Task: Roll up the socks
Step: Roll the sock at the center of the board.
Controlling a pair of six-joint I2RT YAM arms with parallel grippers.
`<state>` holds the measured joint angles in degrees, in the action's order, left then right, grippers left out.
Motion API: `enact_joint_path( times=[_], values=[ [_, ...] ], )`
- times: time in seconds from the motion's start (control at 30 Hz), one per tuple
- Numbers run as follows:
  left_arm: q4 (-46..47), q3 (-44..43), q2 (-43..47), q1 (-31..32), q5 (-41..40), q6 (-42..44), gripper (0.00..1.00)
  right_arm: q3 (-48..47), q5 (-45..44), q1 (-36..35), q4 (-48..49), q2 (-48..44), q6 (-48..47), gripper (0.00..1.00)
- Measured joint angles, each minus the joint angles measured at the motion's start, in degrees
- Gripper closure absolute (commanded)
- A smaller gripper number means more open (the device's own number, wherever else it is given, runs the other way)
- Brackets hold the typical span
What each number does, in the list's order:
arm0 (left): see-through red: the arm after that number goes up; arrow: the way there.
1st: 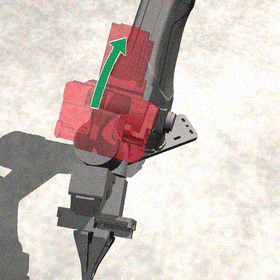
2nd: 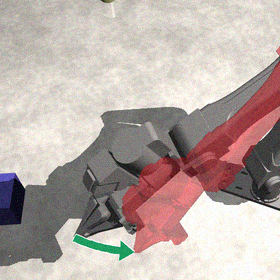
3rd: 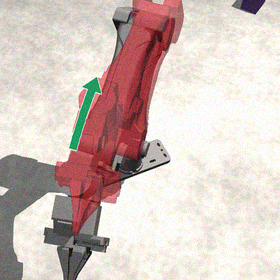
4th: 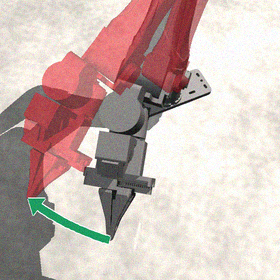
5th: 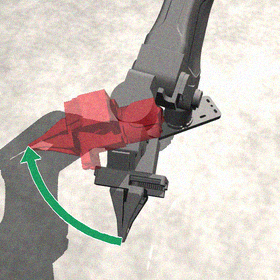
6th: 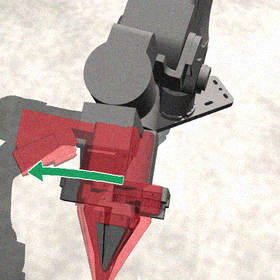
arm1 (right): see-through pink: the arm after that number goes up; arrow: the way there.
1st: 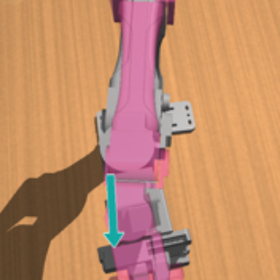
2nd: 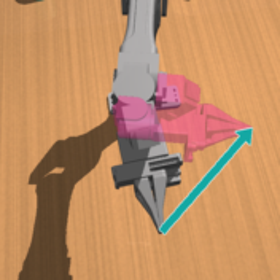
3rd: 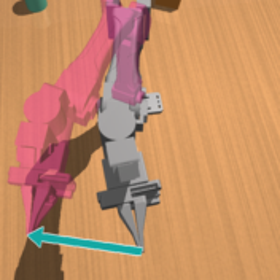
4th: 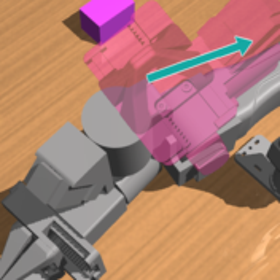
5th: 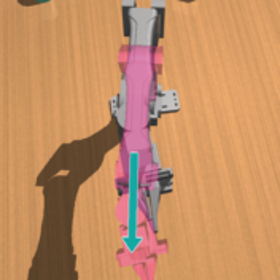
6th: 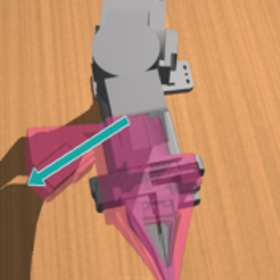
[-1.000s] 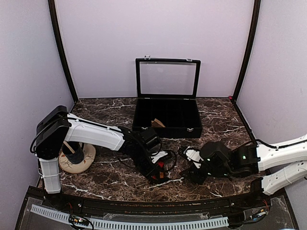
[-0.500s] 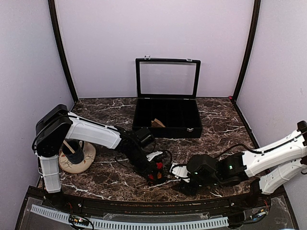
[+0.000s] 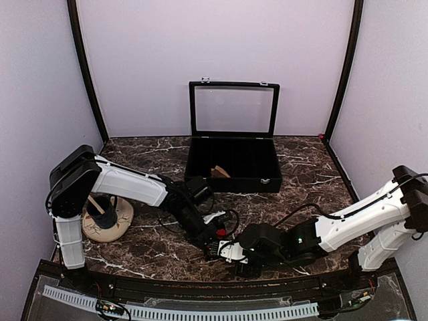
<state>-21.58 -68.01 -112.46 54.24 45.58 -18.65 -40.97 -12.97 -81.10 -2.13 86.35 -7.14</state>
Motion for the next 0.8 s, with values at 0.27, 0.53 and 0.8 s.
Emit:
enact_joint_path(
  times=[0.27,0.53,0.8],
  values=[
    [-0.9,0.02,-0.87,-0.92,2.29,0.57,1.0,-1.73,-0.79,0.0,0.92,3.04,-4.22,0.35],
    [-1.38,0.52,-1.42,-1.7,4.31,1.55,1.0,-2.27,-1.97,0.0,2.23,4.15,-7.23,0.4],
    [-1.49,1.05,-1.73,-2.51,6.1,1.99,1.0,-2.29,-3.82,-0.11,3.48,3.98,-8.81,0.42]
  ],
)
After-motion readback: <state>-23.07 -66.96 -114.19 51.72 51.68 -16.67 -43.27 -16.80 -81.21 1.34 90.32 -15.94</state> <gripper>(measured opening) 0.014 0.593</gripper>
